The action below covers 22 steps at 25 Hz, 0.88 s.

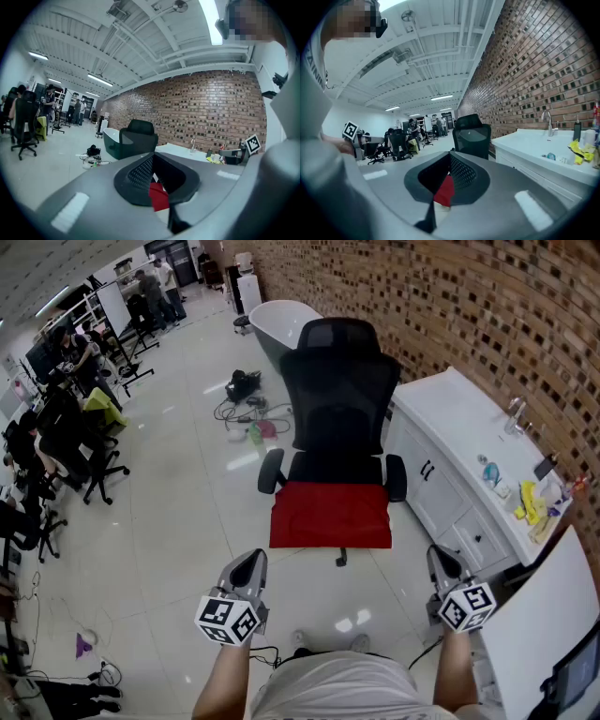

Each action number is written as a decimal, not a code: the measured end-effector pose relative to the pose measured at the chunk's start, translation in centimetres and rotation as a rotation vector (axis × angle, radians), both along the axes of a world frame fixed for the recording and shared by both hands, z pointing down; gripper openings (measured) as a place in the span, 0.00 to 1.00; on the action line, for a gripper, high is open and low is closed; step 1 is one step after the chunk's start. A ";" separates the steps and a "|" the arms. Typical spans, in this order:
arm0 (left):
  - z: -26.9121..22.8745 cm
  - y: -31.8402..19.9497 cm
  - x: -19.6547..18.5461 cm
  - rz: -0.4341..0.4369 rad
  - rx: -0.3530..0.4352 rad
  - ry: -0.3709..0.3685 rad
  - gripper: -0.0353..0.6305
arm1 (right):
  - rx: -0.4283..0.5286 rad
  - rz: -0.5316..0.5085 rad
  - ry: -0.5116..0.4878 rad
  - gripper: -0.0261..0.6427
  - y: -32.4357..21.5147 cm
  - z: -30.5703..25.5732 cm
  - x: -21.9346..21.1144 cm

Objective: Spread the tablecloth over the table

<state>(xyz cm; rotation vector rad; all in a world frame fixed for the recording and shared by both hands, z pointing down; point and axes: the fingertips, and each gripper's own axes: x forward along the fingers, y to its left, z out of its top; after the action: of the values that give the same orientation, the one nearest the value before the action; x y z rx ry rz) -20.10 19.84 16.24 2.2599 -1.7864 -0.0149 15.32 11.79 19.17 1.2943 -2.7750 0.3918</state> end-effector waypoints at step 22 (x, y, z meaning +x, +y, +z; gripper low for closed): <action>4.4 -2.5 3.3 -0.141 -0.035 0.094 0.06 | -0.145 -0.140 0.063 0.05 -3.2 9.7 3.9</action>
<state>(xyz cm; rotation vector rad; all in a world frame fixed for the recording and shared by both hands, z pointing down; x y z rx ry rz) -16.83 17.38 20.61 2.0699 -1.8777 -0.1137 19.21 8.61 28.85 1.0560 -2.7068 0.5217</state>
